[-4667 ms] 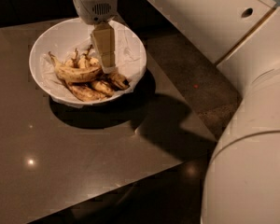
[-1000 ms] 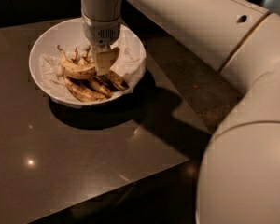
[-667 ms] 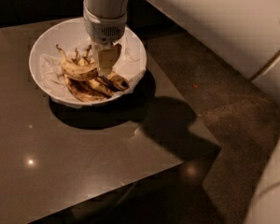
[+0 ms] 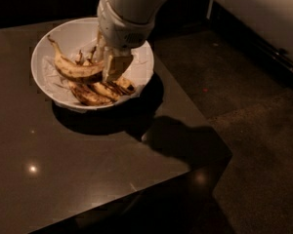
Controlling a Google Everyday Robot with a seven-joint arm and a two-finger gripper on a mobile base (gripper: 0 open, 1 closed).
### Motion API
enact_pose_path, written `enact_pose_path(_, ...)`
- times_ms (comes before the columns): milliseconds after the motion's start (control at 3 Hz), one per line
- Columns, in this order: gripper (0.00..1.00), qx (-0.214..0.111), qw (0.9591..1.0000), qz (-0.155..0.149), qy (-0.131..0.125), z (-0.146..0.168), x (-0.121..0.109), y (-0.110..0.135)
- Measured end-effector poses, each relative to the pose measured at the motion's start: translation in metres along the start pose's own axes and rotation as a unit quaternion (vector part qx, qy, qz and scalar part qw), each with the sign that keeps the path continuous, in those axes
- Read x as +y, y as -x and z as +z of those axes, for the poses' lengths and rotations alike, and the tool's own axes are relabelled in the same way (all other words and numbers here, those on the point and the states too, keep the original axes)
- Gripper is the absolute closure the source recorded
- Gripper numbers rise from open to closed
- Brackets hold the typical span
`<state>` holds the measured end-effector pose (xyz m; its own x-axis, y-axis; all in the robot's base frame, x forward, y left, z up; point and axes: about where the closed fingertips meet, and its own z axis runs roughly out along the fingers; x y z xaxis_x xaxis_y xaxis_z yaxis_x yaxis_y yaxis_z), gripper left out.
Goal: Pick banana from white bowl
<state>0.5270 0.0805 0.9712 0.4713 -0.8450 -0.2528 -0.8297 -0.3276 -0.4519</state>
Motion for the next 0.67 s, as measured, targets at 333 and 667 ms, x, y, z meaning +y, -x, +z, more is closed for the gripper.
enact_pose_path(333, 1.0, -0.036, 0.9987, -0.016, -0.032, -0.023, 0.022, 0.012)
enact_pose_path(667, 1.0, -0.065, 0.9959, -0.02, -0.059, -0.062, 0.076, 0.037)
